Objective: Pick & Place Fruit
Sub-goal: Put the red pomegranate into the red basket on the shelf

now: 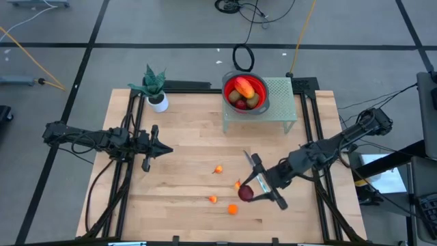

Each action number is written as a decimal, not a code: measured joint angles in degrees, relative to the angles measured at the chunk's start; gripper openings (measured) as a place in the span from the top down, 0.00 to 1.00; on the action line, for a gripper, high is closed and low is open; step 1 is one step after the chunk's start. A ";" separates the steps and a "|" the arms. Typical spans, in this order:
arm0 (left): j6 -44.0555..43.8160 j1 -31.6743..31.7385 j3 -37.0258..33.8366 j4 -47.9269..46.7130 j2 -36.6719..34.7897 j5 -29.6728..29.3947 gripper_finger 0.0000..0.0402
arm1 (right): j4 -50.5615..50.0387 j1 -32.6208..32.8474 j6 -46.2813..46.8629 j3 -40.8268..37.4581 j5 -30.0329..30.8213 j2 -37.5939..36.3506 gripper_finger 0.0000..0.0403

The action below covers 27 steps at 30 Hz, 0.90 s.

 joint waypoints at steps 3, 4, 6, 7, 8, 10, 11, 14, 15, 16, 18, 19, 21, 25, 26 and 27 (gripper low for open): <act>0.21 -0.01 0.00 0.00 0.00 -0.01 0.98 | -4.10 -0.02 -0.30 0.00 5.15 0.00 0.46; 0.21 0.01 0.00 0.00 0.00 -0.01 0.98 | -5.52 -0.05 -0.27 0.00 7.16 0.00 0.46; 0.19 -0.01 0.00 -0.01 0.00 -0.01 0.98 | -8.22 -0.35 -0.30 0.00 11.83 0.00 0.46; 0.19 -0.01 0.00 0.00 0.00 -0.01 0.98 | -9.47 -0.61 -0.30 0.00 14.02 0.00 0.46; 0.19 -0.01 0.00 -0.01 0.00 -0.01 0.98 | -10.63 -1.00 -0.31 0.00 16.05 0.00 0.46; 0.21 0.01 0.00 -0.02 0.00 -0.02 0.98 | -12.82 -1.99 -0.34 0.00 20.45 0.00 0.46; 0.19 0.00 0.00 -0.02 0.00 -0.11 0.98 | -13.62 -2.49 -0.32 0.00 22.52 0.00 0.46; 0.19 -0.01 0.00 -0.04 0.00 -1.45 0.98 | -15.78 -4.80 -1.00 0.00 28.28 0.00 0.46; 0.21 -0.01 0.00 -0.04 0.00 -2.37 0.98 | -16.35 -5.69 -1.55 0.00 29.87 0.00 0.46; 0.20 -0.01 0.00 -0.07 0.00 -3.42 0.98 | -16.81 -6.78 -2.15 0.00 31.57 0.00 0.46; 0.41 0.00 0.00 -0.10 0.00 -6.23 0.98 | -17.05 -9.01 -3.25 0.00 35.06 0.00 0.46; 0.84 0.00 0.00 -0.10 0.00 -7.65 0.98 | -16.98 -10.22 -3.93 0.00 36.51 0.00 0.46; 1.73 0.00 0.00 -0.07 0.00 -10.37 0.98 | -16.84 -12.78 -5.69 0.00 38.70 0.00 0.46; 2.14 0.01 0.00 -0.04 0.00 -15.42 0.98 | -16.69 -18.24 -8.55 0.00 40.83 0.00 0.46; 2.18 0.00 0.00 -0.04 0.00 -16.28 0.98 | -16.69 -19.70 -9.07 0.00 40.87 0.00 0.46; 2.16 0.01 0.00 -0.04 0.00 -16.99 0.98 | -16.69 -21.10 -9.39 0.00 40.86 0.00 0.46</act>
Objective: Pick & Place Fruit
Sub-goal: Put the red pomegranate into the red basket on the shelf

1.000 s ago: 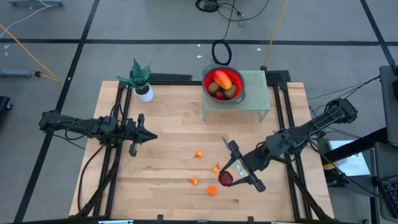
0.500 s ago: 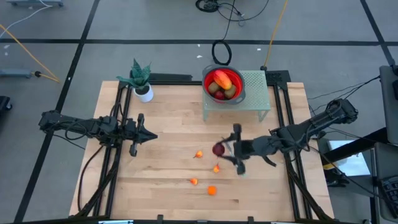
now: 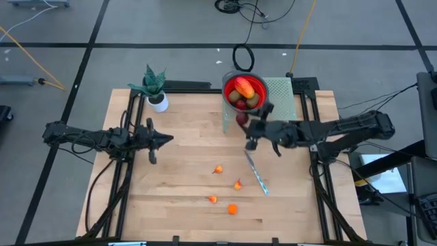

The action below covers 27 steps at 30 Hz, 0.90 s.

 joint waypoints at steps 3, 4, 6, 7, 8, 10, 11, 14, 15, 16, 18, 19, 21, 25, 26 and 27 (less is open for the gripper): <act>0.00 0.00 0.00 0.00 0.00 -1.67 0.98 | 0.00 -4.18 -1.01 0.00 -0.11 0.00 0.46; 0.00 -0.02 0.00 0.00 0.00 -2.05 0.98 | 0.00 -5.50 -1.14 0.00 -0.13 0.00 0.46; 0.00 0.00 0.00 0.00 0.00 -2.44 0.98 | 0.00 -8.08 -1.14 0.00 -0.20 0.00 0.46; 0.00 -0.01 0.00 0.00 0.00 -2.50 0.98 | 0.00 -9.26 -1.16 0.00 -0.24 0.00 0.46; 0.00 0.00 0.00 0.00 -0.01 -2.50 0.98 | 0.00 -10.44 -1.15 0.00 -0.33 0.00 0.46; 0.00 -0.01 0.00 0.00 0.00 -2.50 0.98 | 0.00 -12.57 -1.16 0.00 -1.04 0.00 0.46; -0.02 0.00 0.00 0.01 0.00 -2.50 0.98 | 0.02 -13.61 -1.13 0.00 -2.32 0.00 0.46; 0.00 0.00 0.00 0.00 0.00 -2.50 0.98 | 0.11 -16.41 0.15 0.00 -6.58 0.00 0.46; 0.27 0.00 0.00 0.00 0.00 -2.52 0.98 | 0.15 -17.24 1.05 0.00 -7.86 0.00 0.46; 0.94 0.00 0.00 0.00 0.00 -2.52 0.98 | 0.18 -17.98 1.94 0.00 -9.27 0.00 0.46; 2.01 -0.02 0.00 0.02 0.00 -2.52 0.98 | 0.20 -19.35 3.59 0.00 -12.13 0.00 0.46; 2.20 -0.02 0.00 0.02 -0.01 -2.52 0.98 | 0.20 -19.98 4.36 0.00 -13.19 0.00 0.46; 2.24 -0.01 0.00 0.03 0.00 -2.52 0.98 | 0.20 -21.12 5.83 0.00 -15.27 0.00 0.46; 2.43 0.00 0.00 0.02 0.00 -2.52 0.98 | 0.15 -23.26 9.04 0.00 -20.50 0.00 0.46; 2.43 0.00 0.00 0.03 0.00 -2.52 0.98 | 0.11 -23.76 9.71 0.00 -22.02 0.00 0.46; 2.43 -0.01 0.00 0.04 -0.01 -2.52 0.98 | 0.05 -24.18 10.23 0.00 -23.45 0.00 0.46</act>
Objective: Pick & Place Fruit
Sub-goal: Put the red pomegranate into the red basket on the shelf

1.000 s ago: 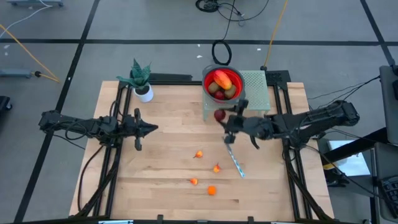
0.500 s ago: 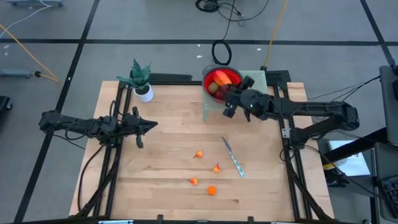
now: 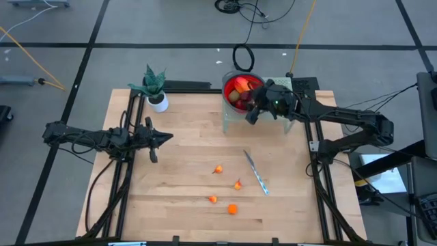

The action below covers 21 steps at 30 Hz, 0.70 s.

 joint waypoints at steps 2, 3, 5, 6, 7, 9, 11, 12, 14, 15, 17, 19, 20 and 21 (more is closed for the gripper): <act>0.01 0.01 0.00 -0.01 0.01 0.00 0.98 | -0.05 -0.78 1.19 0.00 -2.16 0.00 0.46; 0.02 0.01 0.00 0.00 0.00 0.00 0.98 | -0.05 -1.08 1.79 0.00 -3.04 0.00 0.46; 0.04 -0.01 0.00 0.00 0.01 0.00 0.98 | -0.05 -1.52 2.41 0.00 -4.23 0.00 0.46; 0.09 0.01 0.00 0.00 0.01 0.00 0.98 | -0.05 -1.67 2.59 0.00 -4.74 0.00 0.46; 0.11 0.01 0.00 0.00 0.00 0.00 0.98 | -0.05 -1.80 2.61 0.00 -5.44 0.00 0.46; 0.11 0.01 0.00 0.00 0.00 0.00 0.98 | -0.10 -1.82 2.55 0.10 -5.79 0.00 0.46; 0.11 0.01 0.00 0.00 -0.01 0.00 0.98 | -0.16 -1.82 1.90 0.74 -5.99 0.00 0.46; 0.11 0.00 0.00 -0.01 -0.01 0.00 0.98 | 0.05 -1.82 1.45 1.10 -5.97 0.00 0.46; 0.11 0.00 0.00 0.00 0.01 0.00 0.98 | 0.48 -1.80 0.64 1.69 -5.56 -0.04 0.46; 0.11 0.01 0.00 0.00 0.01 0.00 0.98 | 0.54 -1.82 0.58 1.81 -5.34 -0.04 0.46; 0.11 0.01 0.00 0.00 -0.01 0.00 0.98 | 0.38 -1.86 0.57 1.81 -5.37 0.09 0.46; 0.20 0.00 0.00 -0.01 -0.01 0.00 0.98 | 0.38 -1.90 0.55 1.81 -5.49 0.73 0.46; 0.33 0.00 0.00 0.00 0.00 0.00 0.98 | 0.19 -1.90 0.45 1.81 -5.50 1.15 0.46; 0.39 -0.01 0.00 0.00 -0.01 0.00 0.98 | 0.18 -1.90 0.43 1.81 -5.51 1.74 0.46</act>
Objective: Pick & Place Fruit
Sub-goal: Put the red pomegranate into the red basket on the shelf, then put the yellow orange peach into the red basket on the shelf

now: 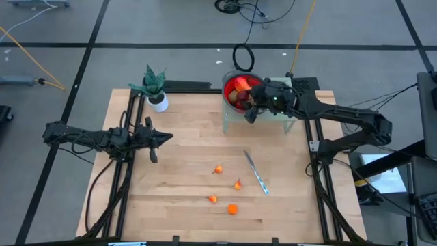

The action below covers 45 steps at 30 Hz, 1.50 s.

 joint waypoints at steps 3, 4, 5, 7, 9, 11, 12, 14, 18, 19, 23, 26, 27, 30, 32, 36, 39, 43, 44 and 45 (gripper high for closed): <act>0.02 0.02 0.00 0.02 0.02 0.00 0.98 | -0.02 0.00 0.00 0.00 0.00 1.74 0.46; -0.04 0.01 0.00 0.00 0.00 0.00 0.98 | -0.09 0.00 -0.09 0.00 0.05 2.15 0.46; -0.21 0.02 0.00 0.02 0.02 0.00 0.98 | 0.28 0.00 -0.47 0.00 0.06 2.49 0.46; -0.24 0.02 0.00 0.02 0.02 0.00 0.98 | 0.73 -0.02 -1.14 0.00 0.07 2.72 0.46; -0.24 0.01 0.00 0.02 0.01 0.00 0.98 | 0.64 -0.02 -1.25 0.00 0.02 2.72 0.46; -0.25 0.02 0.00 0.02 0.01 0.00 0.98 | 0.65 -0.02 -1.29 0.00 0.01 2.72 0.46; -0.25 0.02 0.00 0.02 0.02 0.00 0.98 | 0.66 -0.02 -1.29 0.00 0.00 2.72 0.46; -0.16 0.02 0.00 0.02 0.02 0.00 0.98 | 0.64 -0.02 -1.29 0.00 0.00 2.72 0.46; 0.91 0.02 0.00 0.02 0.02 0.00 0.98 | 0.64 -0.02 -1.15 0.00 -0.17 2.72 0.44; 0.92 0.01 0.00 0.02 0.01 0.00 0.98 | 0.64 -0.02 -0.95 0.00 -0.96 2.72 0.44; 0.98 0.02 0.00 0.02 0.02 0.00 0.98 | 0.64 -0.01 -0.87 0.00 -2.91 2.74 0.42; 0.94 0.01 0.00 0.00 0.01 0.00 0.98 | 0.64 0.00 -0.85 0.00 -2.92 2.74 0.41; 0.94 0.02 0.00 0.00 0.02 0.00 0.98 | 0.64 -0.02 -0.85 0.00 -2.91 2.74 0.41; 1.11 0.01 0.00 0.00 0.01 0.00 0.98 | 0.64 0.00 -0.85 0.00 -2.86 2.74 0.41; 1.14 0.02 0.00 0.00 0.02 0.00 0.98 | 0.64 0.00 -0.85 0.00 -2.84 2.74 0.41; 1.16 0.02 0.00 -0.07 0.02 0.00 0.98 | 0.64 -0.01 -0.83 0.00 -2.83 2.74 0.38; 1.25 0.02 0.00 -0.09 0.02 0.00 0.98 | 0.67 0.00 -0.83 0.00 -2.76 2.74 0.35; 2.49 0.01 0.00 -0.11 0.02 -0.01 0.98 | 2.92 0.04 -0.92 0.00 -1.11 2.55 0.34; 3.07 0.02 0.00 -0.11 0.02 0.00 0.98 | 3.73 0.04 -0.94 -0.02 -1.08 2.32 0.34; 3.71 0.00 0.00 -0.11 0.02 -0.01 0.98 | 5.05 0.06 -0.93 -0.04 -1.05 2.19 0.35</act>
